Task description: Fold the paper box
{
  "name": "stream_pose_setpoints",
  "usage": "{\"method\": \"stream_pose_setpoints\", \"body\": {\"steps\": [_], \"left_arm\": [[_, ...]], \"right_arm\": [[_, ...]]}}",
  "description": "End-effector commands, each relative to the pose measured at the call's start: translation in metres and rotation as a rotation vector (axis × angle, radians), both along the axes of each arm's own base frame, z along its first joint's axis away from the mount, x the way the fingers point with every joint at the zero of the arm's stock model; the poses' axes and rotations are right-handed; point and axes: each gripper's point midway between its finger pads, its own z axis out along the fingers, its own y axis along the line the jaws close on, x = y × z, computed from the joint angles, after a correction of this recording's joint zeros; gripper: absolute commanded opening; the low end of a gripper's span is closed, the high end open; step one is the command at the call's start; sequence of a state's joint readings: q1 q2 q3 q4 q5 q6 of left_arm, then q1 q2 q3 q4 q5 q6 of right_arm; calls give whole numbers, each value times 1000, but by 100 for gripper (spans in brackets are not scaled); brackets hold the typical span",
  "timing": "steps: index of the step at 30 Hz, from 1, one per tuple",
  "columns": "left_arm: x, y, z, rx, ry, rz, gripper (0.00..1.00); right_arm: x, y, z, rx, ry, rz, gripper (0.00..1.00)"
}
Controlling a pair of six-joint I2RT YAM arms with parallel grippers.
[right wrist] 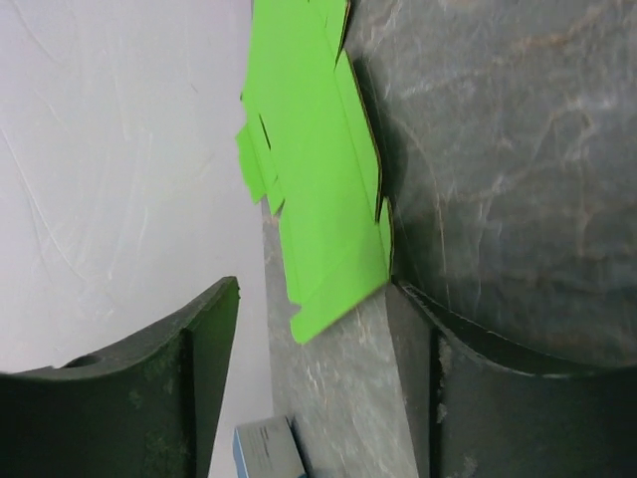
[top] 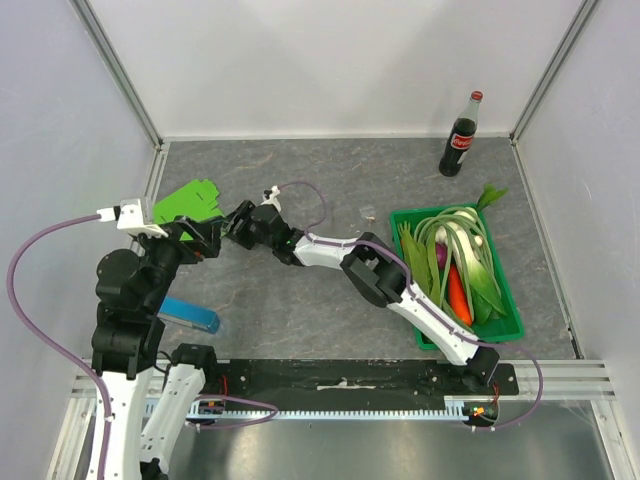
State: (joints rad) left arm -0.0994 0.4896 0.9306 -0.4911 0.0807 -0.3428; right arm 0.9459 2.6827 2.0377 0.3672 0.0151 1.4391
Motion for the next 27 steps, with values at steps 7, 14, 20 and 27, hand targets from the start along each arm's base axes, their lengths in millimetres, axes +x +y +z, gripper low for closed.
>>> {"method": "stream_pose_setpoints", "body": {"steps": [7, 14, 20, 27], "left_arm": [[-5, -11, 4, -97, 9, -40, 93], [10, -6, -23, -172, 119, 25, 92], [34, -12, -75, -305, 273, 72, 92], [52, -57, -119, -568, 265, -133, 93]], "right_arm": [[32, 9, -58, 18, 101, -126, 35], [51, -28, -26, 22, 19, -51, 0], [37, -141, 80, -41, -144, -50, 0], [-19, -269, 84, 9, -107, -82, 0]]}}
